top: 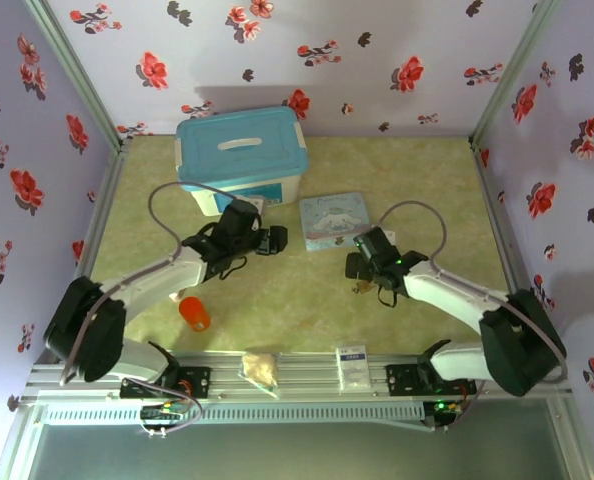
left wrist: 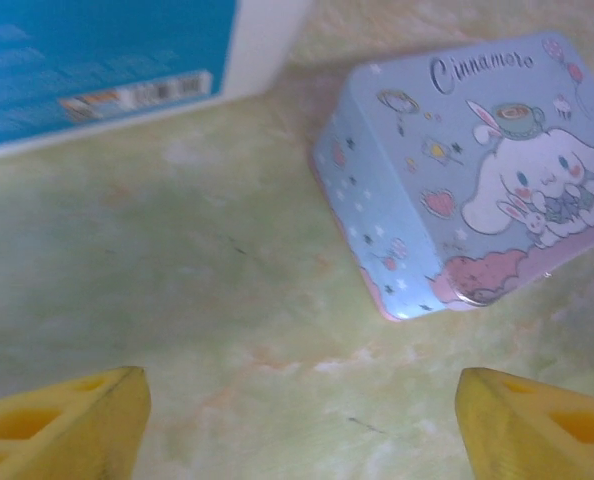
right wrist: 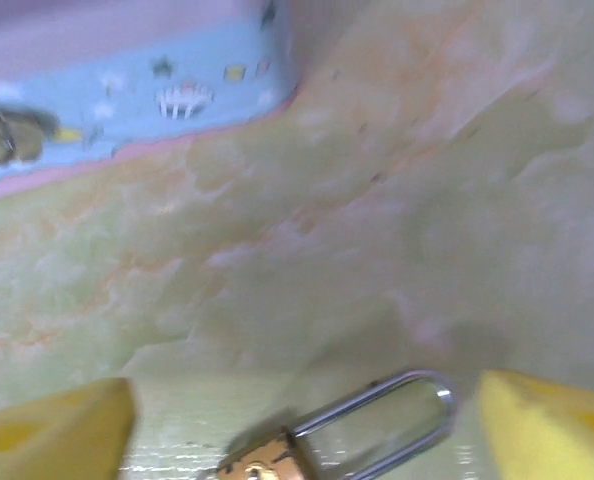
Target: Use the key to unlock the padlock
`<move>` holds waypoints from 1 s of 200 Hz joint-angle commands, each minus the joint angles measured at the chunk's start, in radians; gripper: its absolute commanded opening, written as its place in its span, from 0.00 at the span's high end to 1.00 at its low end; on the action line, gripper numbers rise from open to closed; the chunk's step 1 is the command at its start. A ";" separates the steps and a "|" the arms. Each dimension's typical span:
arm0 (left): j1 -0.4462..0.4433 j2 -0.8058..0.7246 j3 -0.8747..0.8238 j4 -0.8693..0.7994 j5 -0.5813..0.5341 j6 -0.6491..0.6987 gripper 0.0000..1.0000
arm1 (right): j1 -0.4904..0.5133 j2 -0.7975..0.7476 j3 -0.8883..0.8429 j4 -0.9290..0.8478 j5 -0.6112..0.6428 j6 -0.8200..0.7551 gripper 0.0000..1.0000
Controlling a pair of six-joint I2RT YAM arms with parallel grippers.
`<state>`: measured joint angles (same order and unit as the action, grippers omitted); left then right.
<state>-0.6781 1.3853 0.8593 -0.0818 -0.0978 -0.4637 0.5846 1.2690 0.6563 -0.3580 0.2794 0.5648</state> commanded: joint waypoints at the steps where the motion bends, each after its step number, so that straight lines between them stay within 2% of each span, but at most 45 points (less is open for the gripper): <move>1: 0.053 -0.116 -0.052 -0.042 -0.185 0.112 0.03 | -0.080 -0.097 0.016 -0.016 0.120 -0.122 0.01; 6: 0.072 -0.141 -0.068 -0.035 -0.207 0.127 0.01 | -0.106 -0.108 0.022 -0.011 0.121 -0.135 0.01; 37: 0.196 -0.285 -0.191 0.096 -0.344 0.265 0.00 | -0.269 -0.146 0.051 0.064 0.144 -0.226 0.01; 50: 0.262 -0.311 -0.260 0.203 -0.382 0.315 0.00 | -0.334 -0.139 0.037 0.130 0.142 -0.269 0.01; 70: 0.368 -0.281 -0.361 0.405 -0.380 0.403 0.00 | -0.439 -0.139 -0.019 0.262 0.153 -0.305 0.01; 92: 0.445 -0.222 -0.404 0.481 -0.379 0.471 0.00 | -0.516 -0.155 -0.172 0.569 0.139 -0.403 0.01; 105: 0.526 -0.175 -0.454 0.591 -0.332 0.442 0.00 | -0.547 -0.131 -0.248 0.750 0.117 -0.447 0.01; 123: 0.648 -0.093 -0.504 0.751 -0.221 0.353 0.00 | -0.575 -0.072 -0.291 0.898 0.071 -0.413 0.01; 131: 0.665 -0.081 -0.513 0.792 -0.194 0.346 0.00 | -0.575 -0.034 -0.307 0.983 0.061 -0.415 0.01; 147: 0.688 0.008 -0.546 0.987 -0.184 0.353 0.00 | -0.575 0.062 -0.334 1.153 0.023 -0.421 0.01; 157: 0.715 0.069 -0.531 1.017 -0.148 0.341 0.00 | -0.575 0.123 -0.336 1.222 0.025 -0.421 0.01; 170: 0.704 0.072 -0.515 0.979 -0.111 0.365 0.00 | -0.575 0.189 -0.320 1.246 -0.007 -0.434 0.01; 195: 0.700 0.170 -0.514 1.086 -0.073 0.391 0.00 | -0.575 0.302 -0.325 1.371 -0.037 -0.447 0.01; 200: 0.694 0.151 -0.506 1.038 -0.074 0.392 0.00 | -0.575 0.307 -0.320 1.378 -0.035 -0.446 0.01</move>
<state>0.0219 1.4925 0.3302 0.8368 -0.2329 -0.1005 0.0128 1.5177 0.3336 0.8227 0.2752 0.1474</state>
